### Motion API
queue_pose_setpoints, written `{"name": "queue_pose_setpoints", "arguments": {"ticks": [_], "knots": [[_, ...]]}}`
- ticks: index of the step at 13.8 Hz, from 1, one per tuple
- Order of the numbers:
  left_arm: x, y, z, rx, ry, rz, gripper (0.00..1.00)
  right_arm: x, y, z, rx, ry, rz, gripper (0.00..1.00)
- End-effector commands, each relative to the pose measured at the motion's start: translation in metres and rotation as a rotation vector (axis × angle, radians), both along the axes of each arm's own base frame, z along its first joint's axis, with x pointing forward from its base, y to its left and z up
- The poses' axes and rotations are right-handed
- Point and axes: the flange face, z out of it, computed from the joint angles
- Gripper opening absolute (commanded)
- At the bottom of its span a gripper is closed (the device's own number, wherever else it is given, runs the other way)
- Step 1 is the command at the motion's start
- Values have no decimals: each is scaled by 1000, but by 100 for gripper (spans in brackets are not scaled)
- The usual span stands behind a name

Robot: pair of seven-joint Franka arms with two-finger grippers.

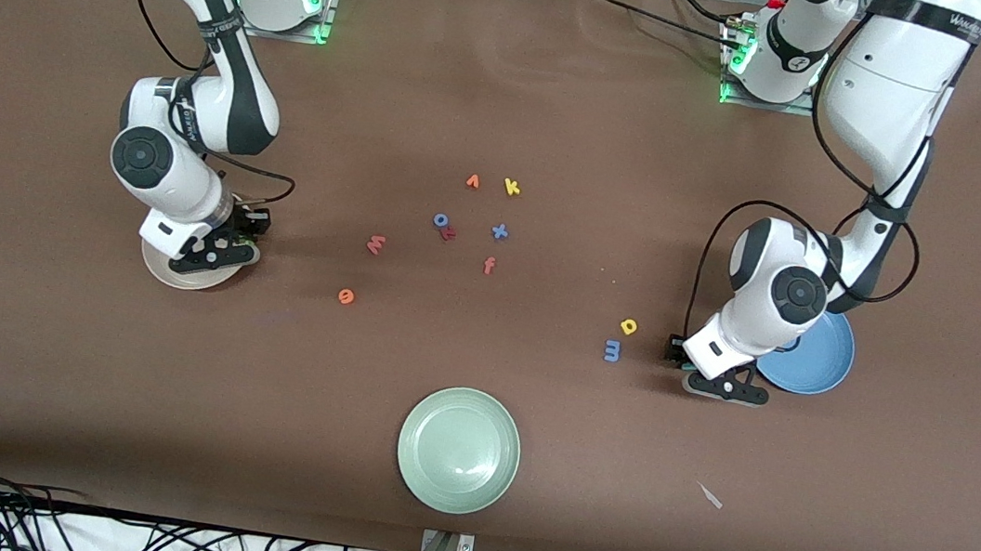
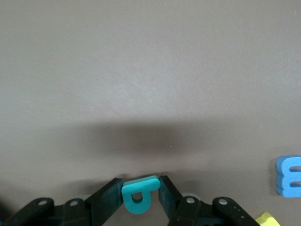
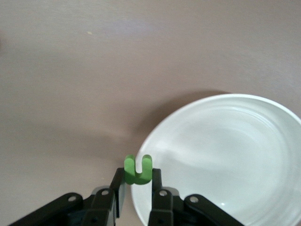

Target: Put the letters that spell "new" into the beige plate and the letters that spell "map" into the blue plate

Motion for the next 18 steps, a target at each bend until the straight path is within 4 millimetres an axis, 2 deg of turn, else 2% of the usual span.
{"name": "queue_pose_setpoints", "arguments": {"ticks": [1, 2, 3, 4, 5, 6, 7, 8, 9, 11, 12, 14, 16, 18], "knots": [[1, 33, 58, 17, 23, -13, 4, 3, -17, -3, -5, 13, -17, 19], [1, 52, 72, 19, 37, -34, 4, 4, -20, -5, -5, 14, -31, 39], [-1, 73, 79, 22, 56, -72, 4, 5, -20, -4, -5, 12, -48, 95], [-6, 97, 76, 24, 74, -114, 6, 7, -19, 1, -2, 1, -48, 100], [-12, 121, 68, 29, 92, -135, 6, 10, -17, 5, 3, -9, -56, 100], [-16, 130, 63, 30, 106, -123, 6, 13, -14, 10, 5, -18, -62, 100], [-16, 129, 64, 29, 104, -122, 10, 15, -11, 12, 5, -26, -81, 100], [-13, 125, 66, 21, 97, -109, 19, 15, 4, 14, 10, -31, -102, 100], [-10, 117, 68, 18, 86, -105, 38, 13, 22, 15, 23, -35, -150, 100], [-6, 75, 57, 19, 89, -121, 48, 17, 53, 19, 39, -55, -248, 100], [-6, 56, 44, 22, 80, -141, 53, 17, 74, 17, 46, -60, -293, 100], [-6, 40, 15, 30, 49, -170, 72, 22, 112, 8, 65, -60, -381, 100], [-7, 24, -8, 38, 18, -202, 80, 34, 137, 3, 81, -70, -448, 100], [-6, 26, -15, 42, 10, -216, 80, 48, 152, -6, 91, -83, -500, 100]]}}
